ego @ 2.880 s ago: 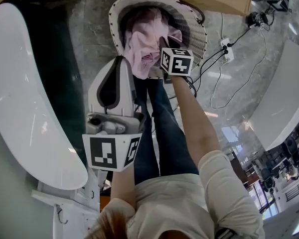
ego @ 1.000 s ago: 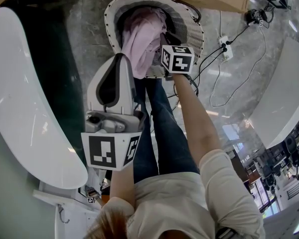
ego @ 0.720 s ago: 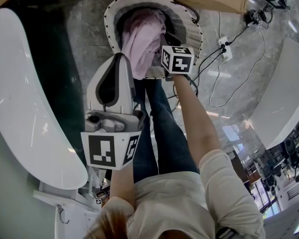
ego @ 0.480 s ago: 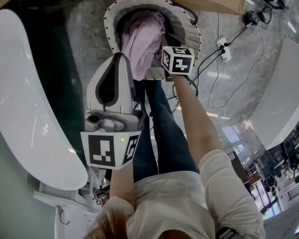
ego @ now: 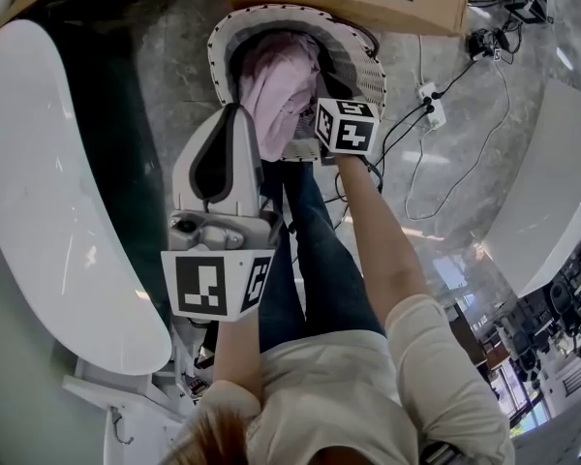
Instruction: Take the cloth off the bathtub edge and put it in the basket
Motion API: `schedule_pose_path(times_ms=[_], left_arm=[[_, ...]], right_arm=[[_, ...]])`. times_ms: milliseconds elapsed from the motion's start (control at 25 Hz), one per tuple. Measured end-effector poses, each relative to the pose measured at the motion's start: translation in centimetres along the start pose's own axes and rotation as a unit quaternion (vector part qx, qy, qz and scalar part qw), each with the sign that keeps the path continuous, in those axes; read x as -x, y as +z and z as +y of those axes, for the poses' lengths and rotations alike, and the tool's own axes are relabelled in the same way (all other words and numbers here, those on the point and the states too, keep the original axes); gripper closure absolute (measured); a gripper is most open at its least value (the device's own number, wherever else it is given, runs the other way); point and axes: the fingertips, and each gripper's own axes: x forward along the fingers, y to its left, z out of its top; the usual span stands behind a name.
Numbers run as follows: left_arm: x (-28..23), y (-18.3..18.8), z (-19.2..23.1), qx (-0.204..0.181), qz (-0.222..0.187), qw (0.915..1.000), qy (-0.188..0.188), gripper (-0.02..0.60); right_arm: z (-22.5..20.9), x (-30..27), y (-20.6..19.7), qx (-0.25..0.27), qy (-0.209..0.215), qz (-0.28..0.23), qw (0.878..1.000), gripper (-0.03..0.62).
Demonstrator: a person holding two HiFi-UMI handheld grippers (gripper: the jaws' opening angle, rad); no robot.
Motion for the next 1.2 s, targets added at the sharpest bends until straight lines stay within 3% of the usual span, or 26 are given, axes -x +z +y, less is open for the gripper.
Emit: schedule_pose_path(times_ms=[480, 1000, 1200], left_arm=[[1.1, 3.5, -1.2, -0.012, -0.024, 0.9996, -0.006, 0.532], [2.8, 9.7, -4.7, -0.014, -0.054, 0.9983, -0.015, 0.532], [3.6, 12.8, -5.6, -0.046, -0.068, 0.9964, -0.021, 0.532]], right_arm=[[2.0, 6.5, 6.3, -0.011, 0.035, -0.08, 0.996, 0.597], [5.1, 18.9, 15.9, -0.007, 0.077, -0.184, 0.98, 0.597], [6.0, 23.9, 18.6, -0.021, 0.091, -0.208, 0.974, 0.597]])
